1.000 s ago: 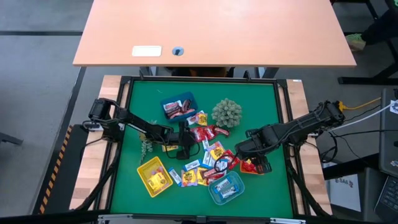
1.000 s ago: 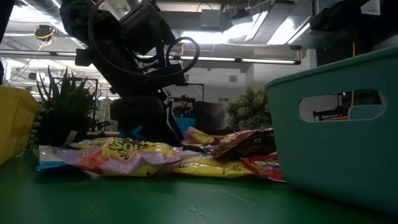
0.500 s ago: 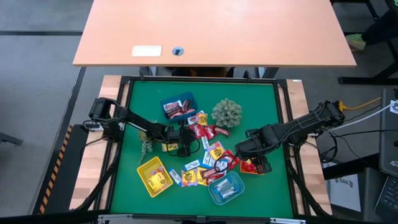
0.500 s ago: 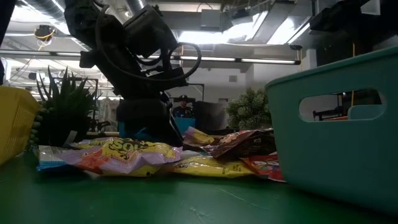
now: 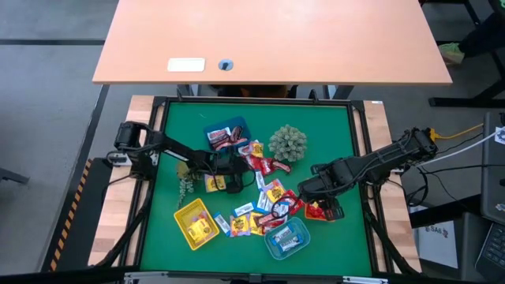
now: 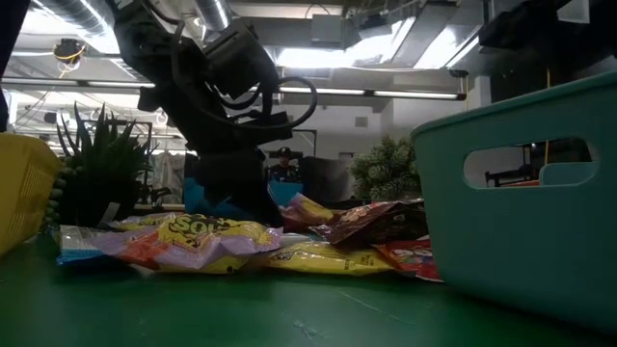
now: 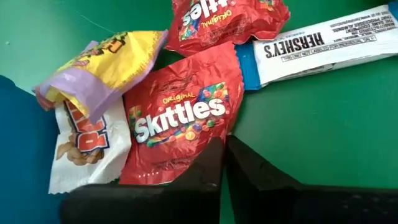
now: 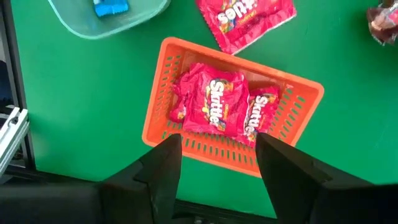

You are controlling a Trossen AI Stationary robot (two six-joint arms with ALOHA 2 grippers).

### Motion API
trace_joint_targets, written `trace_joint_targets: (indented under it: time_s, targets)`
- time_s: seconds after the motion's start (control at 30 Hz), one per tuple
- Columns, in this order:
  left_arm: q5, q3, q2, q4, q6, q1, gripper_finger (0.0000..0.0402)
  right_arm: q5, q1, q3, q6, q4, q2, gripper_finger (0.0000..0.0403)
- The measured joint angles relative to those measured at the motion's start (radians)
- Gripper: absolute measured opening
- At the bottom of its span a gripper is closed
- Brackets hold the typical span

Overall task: Sort candy
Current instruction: Put the red candy into the orange bin

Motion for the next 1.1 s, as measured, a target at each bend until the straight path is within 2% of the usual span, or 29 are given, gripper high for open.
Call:
trace_joint_targets:
  time_s: [0.3,0.6,0.73,1.1]
  targets:
    - [0.027,0.000,0.000,0.029,-0.128,-0.016,0.0000,0.012,0.000,0.000,-0.002,0.140,0.000,0.0207]
    - [0.041,0.000,0.000,0.131,-0.180,-0.074,0.0000,0.235,0.000,0.000,-0.115,0.298,0.000,0.0207]
    - [0.041,0.000,0.000,0.193,-0.185,-0.102,0.0000,0.301,0.000,0.000,-0.194,0.383,0.000,0.0207]
    - [0.040,0.000,0.000,0.369,-0.210,-0.164,0.0000,0.308,-0.017,-0.001,-0.392,0.583,0.014,0.0207]
